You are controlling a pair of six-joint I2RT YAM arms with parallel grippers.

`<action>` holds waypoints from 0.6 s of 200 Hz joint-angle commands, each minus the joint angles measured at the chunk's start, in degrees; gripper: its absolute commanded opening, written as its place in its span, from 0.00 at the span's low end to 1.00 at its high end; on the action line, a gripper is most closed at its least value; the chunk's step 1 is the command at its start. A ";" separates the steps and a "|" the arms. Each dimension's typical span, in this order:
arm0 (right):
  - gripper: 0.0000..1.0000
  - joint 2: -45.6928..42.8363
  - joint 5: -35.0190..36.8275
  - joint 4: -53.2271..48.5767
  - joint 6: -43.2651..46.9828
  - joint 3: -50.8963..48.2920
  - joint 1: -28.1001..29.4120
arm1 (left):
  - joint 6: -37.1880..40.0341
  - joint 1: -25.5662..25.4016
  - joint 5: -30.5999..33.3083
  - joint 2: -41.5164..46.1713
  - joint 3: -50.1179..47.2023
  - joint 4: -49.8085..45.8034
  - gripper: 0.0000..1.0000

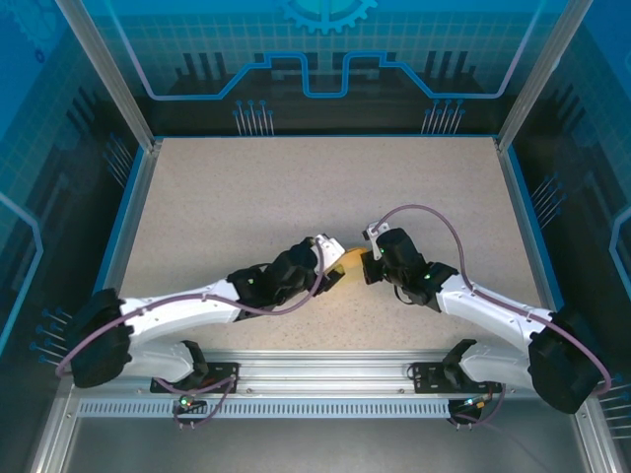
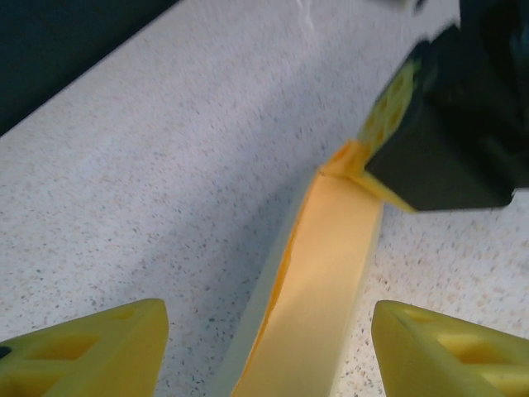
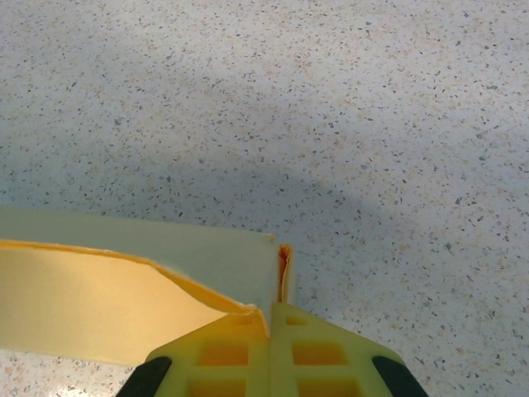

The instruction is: Fold the paper box

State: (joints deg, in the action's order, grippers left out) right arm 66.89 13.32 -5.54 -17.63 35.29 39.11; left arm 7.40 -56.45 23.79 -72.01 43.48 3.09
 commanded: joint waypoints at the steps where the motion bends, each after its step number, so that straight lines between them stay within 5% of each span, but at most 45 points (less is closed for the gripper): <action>1: 0.03 0.43 -0.51 -7.37 -0.56 -1.01 1.40 | -6.01 1.05 3.56 5.94 -2.15 -3.36 0.68; 75: 0.03 0.85 -0.23 -7.82 -0.39 0.17 1.96 | -17.93 6.58 -5.60 9.97 -2.23 -19.42 0.71; 120: 0.03 1.56 -0.14 -8.02 -0.37 0.95 2.30 | -16.99 7.88 -7.81 4.97 0.96 -20.21 0.52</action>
State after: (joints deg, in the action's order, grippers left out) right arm 66.89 13.98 -7.27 -17.61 36.07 39.79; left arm -9.30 -49.36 18.68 -64.95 41.23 -14.79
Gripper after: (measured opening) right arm 0.046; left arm 0.565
